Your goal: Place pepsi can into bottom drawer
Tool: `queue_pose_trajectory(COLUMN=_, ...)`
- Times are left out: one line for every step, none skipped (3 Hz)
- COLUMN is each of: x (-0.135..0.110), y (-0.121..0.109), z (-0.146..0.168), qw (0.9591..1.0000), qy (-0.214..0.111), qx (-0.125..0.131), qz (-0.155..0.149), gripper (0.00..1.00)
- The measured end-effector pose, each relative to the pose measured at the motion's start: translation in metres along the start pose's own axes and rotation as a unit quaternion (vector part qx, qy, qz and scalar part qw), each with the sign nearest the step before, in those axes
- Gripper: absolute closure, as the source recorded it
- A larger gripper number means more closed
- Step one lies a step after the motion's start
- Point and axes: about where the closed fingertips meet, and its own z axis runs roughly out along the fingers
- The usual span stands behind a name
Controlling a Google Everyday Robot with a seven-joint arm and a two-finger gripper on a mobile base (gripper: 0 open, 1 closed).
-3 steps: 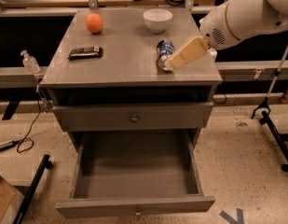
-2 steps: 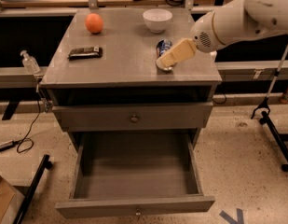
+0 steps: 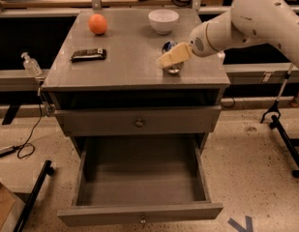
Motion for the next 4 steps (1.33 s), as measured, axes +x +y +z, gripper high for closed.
queue_pose_trajectory(x=0.004, y=-0.013, z=0.025, qw=0.9997, qy=-0.005, qx=-0.008, qz=0.022, gripper=0.00)
queue_pose_trajectory(x=0.005, y=-0.014, z=0.027, qw=0.9997, qy=-0.005, qx=-0.009, qz=0.023, gripper=0.00)
queue_pose_trajectory(x=0.007, y=-0.011, z=0.033, qw=0.9995, qy=-0.008, qx=0.006, qz=0.031, gripper=0.00)
queue_pose_trajectory(x=0.009, y=-0.008, z=0.053, qw=0.9988, qy=-0.010, qx=0.019, qz=0.044, gripper=0.00)
